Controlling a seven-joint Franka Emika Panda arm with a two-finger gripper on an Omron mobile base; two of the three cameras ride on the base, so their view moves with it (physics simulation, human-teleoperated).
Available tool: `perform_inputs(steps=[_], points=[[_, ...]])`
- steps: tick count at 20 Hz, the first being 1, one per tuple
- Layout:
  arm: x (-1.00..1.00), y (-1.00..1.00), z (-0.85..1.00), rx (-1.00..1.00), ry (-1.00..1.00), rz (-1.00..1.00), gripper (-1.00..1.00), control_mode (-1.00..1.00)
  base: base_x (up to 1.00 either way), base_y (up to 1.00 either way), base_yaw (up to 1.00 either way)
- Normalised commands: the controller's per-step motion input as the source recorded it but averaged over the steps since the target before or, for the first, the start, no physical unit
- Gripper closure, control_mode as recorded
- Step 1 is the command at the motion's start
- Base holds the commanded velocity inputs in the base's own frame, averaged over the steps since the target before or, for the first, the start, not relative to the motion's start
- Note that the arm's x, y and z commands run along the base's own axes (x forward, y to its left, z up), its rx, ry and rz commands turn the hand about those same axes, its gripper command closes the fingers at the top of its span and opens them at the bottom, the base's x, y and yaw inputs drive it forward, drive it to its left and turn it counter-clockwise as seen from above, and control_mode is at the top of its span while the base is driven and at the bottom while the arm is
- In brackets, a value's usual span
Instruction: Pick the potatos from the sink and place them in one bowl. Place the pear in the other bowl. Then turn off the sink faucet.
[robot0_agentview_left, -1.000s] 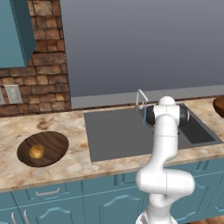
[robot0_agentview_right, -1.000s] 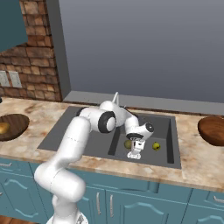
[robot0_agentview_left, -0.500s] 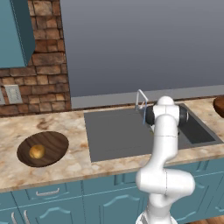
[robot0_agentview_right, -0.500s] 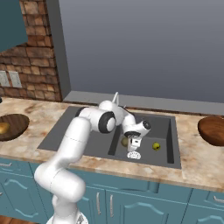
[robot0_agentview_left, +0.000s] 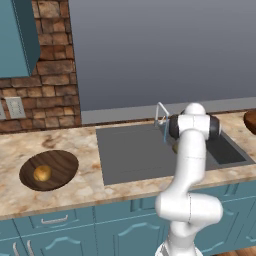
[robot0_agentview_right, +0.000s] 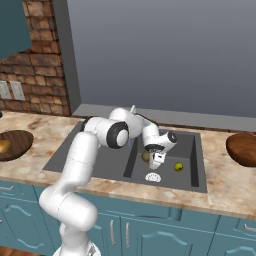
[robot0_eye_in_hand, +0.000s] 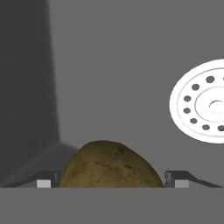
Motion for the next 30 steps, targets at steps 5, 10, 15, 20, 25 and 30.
perform_inputs(steps=[5, 10, 15, 20, 25, 30], points=[[-0.19, -0.18, 0.88, 0.00, -0.02, 0.00, 1.00, -1.00, 0.00, 0.00, 0.00], [-0.32, -0.25, 0.93, 0.00, 0.00, 0.00, 1.00, -1.00, 0.00, 0.00, 0.00], [-0.54, -0.15, 0.71, 0.00, -0.06, 0.00, 1.00, -1.00, 0.00, 0.00, 0.00], [-0.63, 0.00, 0.72, 0.00, -0.08, 0.00, 1.00, -1.00, 0.00, 0.00, 0.00], [-0.56, 0.00, 0.80, -0.02, -0.03, 0.00, 1.00, -1.00, 0.00, 0.00, 0.00], [-0.42, 0.10, 0.71, -0.08, -0.01, 0.01, 1.00, -1.00, 0.00, 0.00, 0.00]])
